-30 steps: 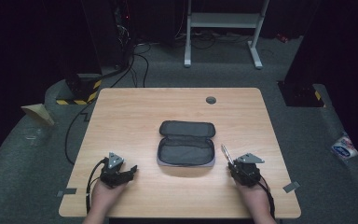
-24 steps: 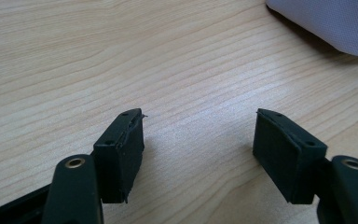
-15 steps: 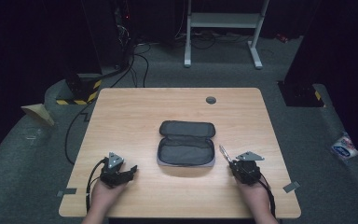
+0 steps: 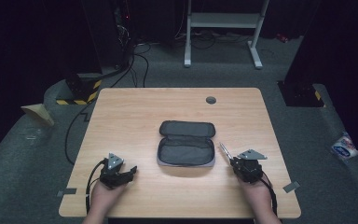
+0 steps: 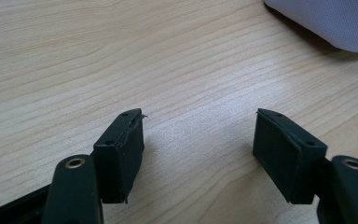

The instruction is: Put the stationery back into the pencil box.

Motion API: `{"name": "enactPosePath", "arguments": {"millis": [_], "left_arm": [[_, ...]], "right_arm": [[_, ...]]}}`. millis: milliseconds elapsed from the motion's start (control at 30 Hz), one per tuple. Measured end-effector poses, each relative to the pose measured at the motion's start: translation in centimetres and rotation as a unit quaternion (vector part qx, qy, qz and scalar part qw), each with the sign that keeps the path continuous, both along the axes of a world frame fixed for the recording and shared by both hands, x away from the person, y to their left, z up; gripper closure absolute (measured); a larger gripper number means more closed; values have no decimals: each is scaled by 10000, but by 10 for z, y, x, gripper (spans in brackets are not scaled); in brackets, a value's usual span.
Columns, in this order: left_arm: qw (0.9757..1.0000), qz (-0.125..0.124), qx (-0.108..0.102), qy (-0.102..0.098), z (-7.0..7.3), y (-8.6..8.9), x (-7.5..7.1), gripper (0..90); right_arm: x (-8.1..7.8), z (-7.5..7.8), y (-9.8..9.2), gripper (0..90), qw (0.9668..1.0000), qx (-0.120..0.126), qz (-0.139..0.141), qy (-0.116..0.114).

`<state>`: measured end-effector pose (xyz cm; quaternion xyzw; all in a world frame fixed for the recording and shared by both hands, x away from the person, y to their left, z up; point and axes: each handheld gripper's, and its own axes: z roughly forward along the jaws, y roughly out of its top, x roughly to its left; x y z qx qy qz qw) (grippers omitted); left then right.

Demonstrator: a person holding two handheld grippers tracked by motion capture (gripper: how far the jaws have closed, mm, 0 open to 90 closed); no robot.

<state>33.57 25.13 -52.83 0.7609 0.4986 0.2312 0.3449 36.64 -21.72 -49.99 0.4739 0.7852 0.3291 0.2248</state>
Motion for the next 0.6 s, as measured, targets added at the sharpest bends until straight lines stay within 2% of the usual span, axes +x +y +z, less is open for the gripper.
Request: {"name": "enactPosePath", "arguments": {"millis": [300,600], "left_arm": [[10000,-14,-15,10,0,0,0,335],[10000,-16,-16,12,0,0,0,335]], "right_arm": [[3,18,-4,791,9997,38,-17,-243],[5,32,-3,791,9993,99,-10,-365]]}}
